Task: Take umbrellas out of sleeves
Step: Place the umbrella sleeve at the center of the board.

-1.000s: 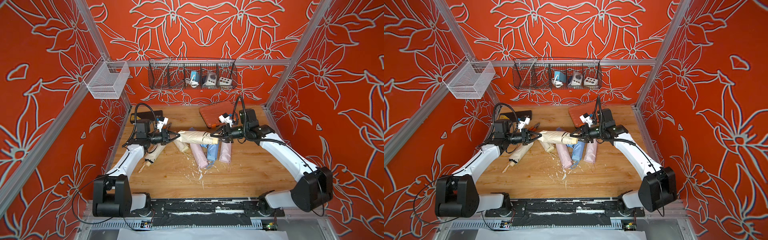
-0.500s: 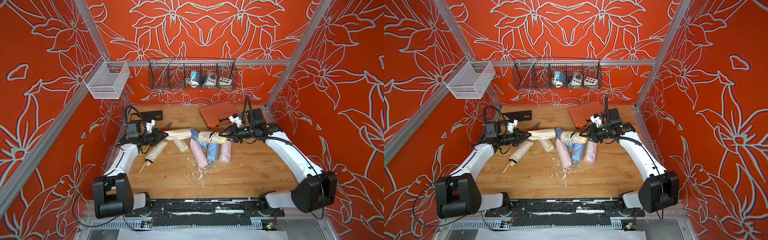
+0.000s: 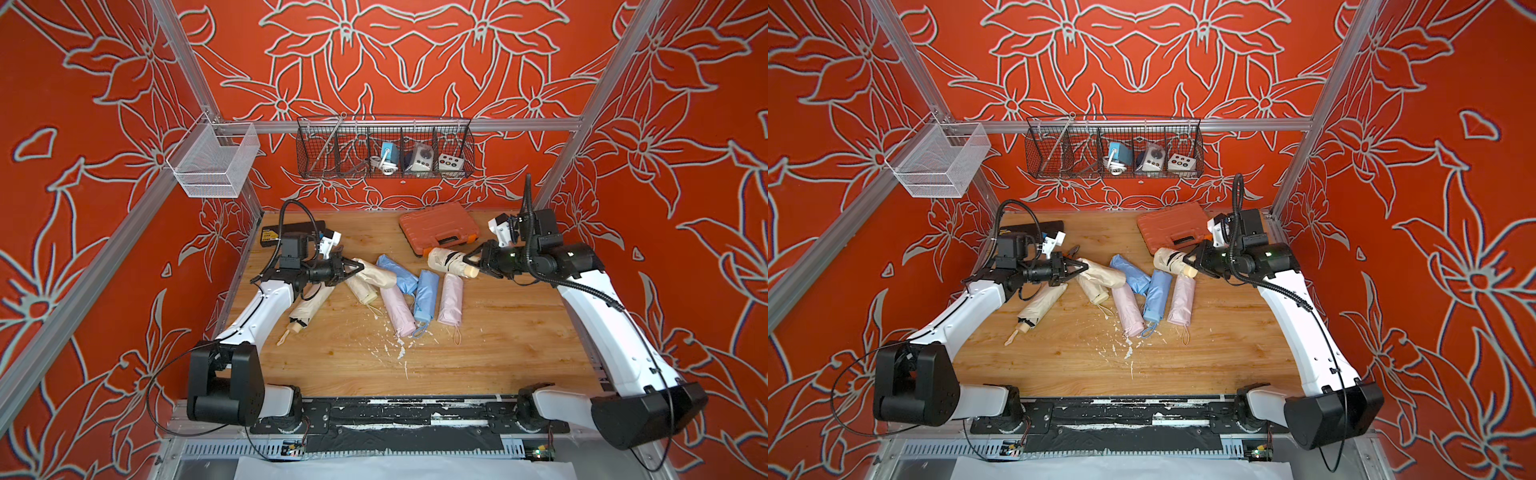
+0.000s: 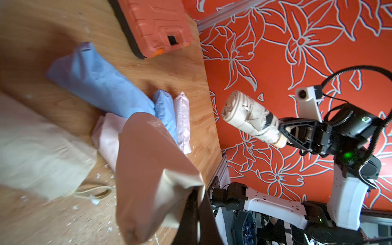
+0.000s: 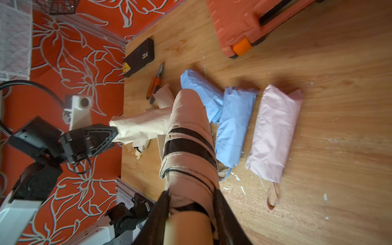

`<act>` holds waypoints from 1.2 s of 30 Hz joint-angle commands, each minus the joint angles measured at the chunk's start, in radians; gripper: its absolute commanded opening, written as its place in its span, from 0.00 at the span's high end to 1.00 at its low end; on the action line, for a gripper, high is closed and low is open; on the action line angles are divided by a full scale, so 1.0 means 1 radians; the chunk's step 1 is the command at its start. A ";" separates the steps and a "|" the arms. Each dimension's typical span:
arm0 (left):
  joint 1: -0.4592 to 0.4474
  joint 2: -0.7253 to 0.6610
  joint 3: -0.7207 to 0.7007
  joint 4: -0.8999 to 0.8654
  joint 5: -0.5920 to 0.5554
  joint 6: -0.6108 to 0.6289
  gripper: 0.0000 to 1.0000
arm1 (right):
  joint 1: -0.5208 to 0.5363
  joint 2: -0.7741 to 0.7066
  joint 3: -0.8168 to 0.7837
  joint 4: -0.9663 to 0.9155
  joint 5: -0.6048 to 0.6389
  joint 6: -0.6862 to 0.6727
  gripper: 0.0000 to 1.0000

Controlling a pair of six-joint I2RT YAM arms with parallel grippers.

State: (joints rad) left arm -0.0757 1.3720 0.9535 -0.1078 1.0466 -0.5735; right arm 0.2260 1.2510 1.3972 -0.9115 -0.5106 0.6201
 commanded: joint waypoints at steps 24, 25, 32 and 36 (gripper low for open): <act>-0.643 1.069 0.958 0.318 0.080 -0.277 1.00 | -0.274 -0.100 -0.191 0.151 0.355 -0.010 1.00; -0.644 1.079 0.953 0.376 0.072 -0.317 1.00 | -0.278 -0.100 -0.191 0.150 0.357 -0.008 1.00; -0.651 1.195 0.927 0.634 0.076 -0.557 0.98 | -0.283 -0.106 -0.166 0.103 0.394 -0.053 1.00; -0.646 1.222 1.012 0.368 0.028 -0.352 0.83 | -0.288 -0.121 -0.235 0.129 0.342 -0.030 1.00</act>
State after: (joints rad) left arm -0.7227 2.5725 1.9205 0.3679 1.0996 -1.0096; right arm -0.0547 1.1629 1.1934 -0.8276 -0.1528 0.5884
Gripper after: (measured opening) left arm 0.151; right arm 0.337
